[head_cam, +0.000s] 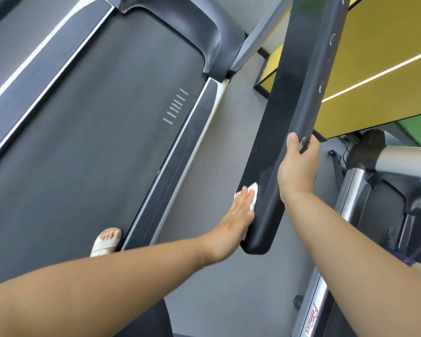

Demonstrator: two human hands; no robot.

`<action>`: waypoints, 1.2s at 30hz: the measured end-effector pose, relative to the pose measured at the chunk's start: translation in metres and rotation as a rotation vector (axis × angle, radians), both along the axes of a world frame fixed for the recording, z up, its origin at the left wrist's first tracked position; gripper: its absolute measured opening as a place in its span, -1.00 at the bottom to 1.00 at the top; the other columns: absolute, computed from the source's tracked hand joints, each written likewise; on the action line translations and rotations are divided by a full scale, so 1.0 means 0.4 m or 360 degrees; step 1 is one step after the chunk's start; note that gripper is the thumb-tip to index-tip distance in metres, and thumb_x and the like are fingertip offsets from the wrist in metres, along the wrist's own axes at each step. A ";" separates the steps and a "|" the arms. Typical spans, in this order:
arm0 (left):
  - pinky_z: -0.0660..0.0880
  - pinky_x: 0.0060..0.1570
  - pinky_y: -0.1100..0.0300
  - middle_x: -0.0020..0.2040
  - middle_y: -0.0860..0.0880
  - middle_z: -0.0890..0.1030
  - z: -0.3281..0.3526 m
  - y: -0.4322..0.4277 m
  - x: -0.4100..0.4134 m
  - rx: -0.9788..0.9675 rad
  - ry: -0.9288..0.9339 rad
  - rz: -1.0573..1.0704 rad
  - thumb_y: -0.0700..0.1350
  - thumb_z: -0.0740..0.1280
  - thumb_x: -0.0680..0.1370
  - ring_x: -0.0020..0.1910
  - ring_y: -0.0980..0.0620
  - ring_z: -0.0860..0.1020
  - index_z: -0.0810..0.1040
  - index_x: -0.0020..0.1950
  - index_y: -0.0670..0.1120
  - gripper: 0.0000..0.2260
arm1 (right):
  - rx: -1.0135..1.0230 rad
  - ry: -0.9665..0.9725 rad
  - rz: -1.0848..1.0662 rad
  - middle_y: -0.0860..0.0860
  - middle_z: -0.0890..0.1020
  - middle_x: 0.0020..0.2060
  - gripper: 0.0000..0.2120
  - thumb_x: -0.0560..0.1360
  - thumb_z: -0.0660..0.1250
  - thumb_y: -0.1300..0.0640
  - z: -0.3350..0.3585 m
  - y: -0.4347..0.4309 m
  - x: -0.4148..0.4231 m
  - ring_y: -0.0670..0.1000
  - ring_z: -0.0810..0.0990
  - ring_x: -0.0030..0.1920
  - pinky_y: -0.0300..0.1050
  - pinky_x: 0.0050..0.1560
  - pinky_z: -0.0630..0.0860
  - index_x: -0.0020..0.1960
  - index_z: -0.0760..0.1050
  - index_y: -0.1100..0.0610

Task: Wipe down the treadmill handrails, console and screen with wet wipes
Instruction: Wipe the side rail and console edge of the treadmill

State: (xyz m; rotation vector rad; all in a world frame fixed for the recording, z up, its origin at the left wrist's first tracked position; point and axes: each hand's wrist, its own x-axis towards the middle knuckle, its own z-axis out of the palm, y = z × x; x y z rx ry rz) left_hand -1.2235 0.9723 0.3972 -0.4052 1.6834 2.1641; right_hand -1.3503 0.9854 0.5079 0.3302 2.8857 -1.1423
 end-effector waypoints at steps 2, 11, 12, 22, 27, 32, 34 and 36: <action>-0.30 0.42 0.26 0.38 0.46 -0.28 -0.004 -0.002 0.027 0.0036 0.0045 -0.0220 0.26 -0.12 0.57 0.35 0.45 -0.35 -0.26 0.40 0.38 -0.56 | -0.0003 -0.0015 -0.0010 -0.14 0.51 0.11 -0.62 0.59 0.15 -0.06 -0.001 0.000 0.001 -0.12 0.48 0.01 -0.35 -0.16 0.29 0.35 0.34 0.05; -0.24 0.45 0.16 0.47 0.34 -0.30 0.051 -0.059 -0.043 0.0140 0.0121 -0.0168 0.13 -0.14 0.65 0.42 0.34 -0.34 -0.25 0.48 0.27 -0.56 | 0.0053 -0.0004 0.0015 -0.10 0.54 0.16 -0.61 0.58 0.16 -0.08 -0.002 -0.001 0.001 -0.07 0.51 0.11 -0.21 0.03 0.35 0.35 0.35 0.04; -0.27 0.46 0.15 0.43 0.41 -0.31 0.041 -0.046 -0.009 0.0088 0.0107 -0.0220 0.23 -0.14 0.60 0.39 0.38 -0.35 -0.25 0.44 0.34 -0.55 | 0.0055 -0.0012 0.0018 -0.10 0.54 0.16 -0.61 0.58 0.15 -0.08 -0.002 -0.001 0.001 -0.06 0.51 0.10 -0.19 0.03 0.36 0.36 0.34 0.04; -0.12 0.38 0.14 0.45 0.37 -0.27 0.091 -0.114 -0.152 -0.0118 0.0337 -0.0173 0.17 -0.15 0.64 0.42 0.33 -0.26 -0.24 0.43 0.36 -0.61 | -0.0094 0.0028 0.0053 -0.10 0.55 0.11 -0.64 0.57 0.18 -0.06 -0.003 0.004 0.000 -0.07 0.52 0.08 -0.29 -0.04 0.36 0.32 0.38 0.04; -0.16 0.48 0.06 0.55 0.11 -0.13 -0.015 -0.076 -0.088 -0.0550 0.0749 -0.0159 0.20 -0.08 0.63 0.53 0.09 -0.13 -0.16 0.53 0.11 -0.49 | -0.0369 -0.0027 0.0047 -0.12 0.47 0.11 -0.61 0.58 0.22 -0.05 -0.003 0.015 -0.005 -0.14 0.46 0.01 -0.33 -0.09 0.31 0.34 0.33 0.08; -0.04 0.46 0.22 0.51 0.23 0.08 0.034 -0.123 -0.091 -0.0469 0.0831 -0.0161 0.26 -0.05 0.61 0.49 0.18 0.06 -0.01 0.54 0.18 -0.49 | -0.0631 0.0008 0.0119 -0.04 0.55 -0.11 -0.73 0.54 0.29 0.00 -0.013 0.034 -0.021 -0.06 0.49 -0.27 -0.27 -0.38 0.42 0.16 0.48 0.12; 0.01 0.45 0.18 0.47 0.36 0.09 0.044 -0.154 -0.109 -0.0095 0.0701 -0.0092 0.35 -0.04 0.56 0.46 0.22 0.12 0.08 0.47 0.35 -0.53 | -0.0693 -0.0067 0.0140 -0.03 0.59 -0.09 -0.70 0.52 0.30 -0.03 -0.002 0.033 -0.017 -0.05 0.54 -0.30 -0.30 -0.46 0.43 0.18 0.50 0.09; 0.09 0.46 0.03 0.46 0.37 0.14 0.027 -0.121 -0.089 -0.0003 0.0755 -0.0061 0.45 0.03 0.47 0.46 0.16 0.20 0.15 0.42 0.40 -0.47 | -0.0748 -0.0185 0.0151 -0.04 0.62 0.01 -0.58 0.46 0.34 -0.14 0.006 0.036 -0.007 -0.03 0.62 -0.19 -0.27 -0.45 0.48 0.23 0.47 0.06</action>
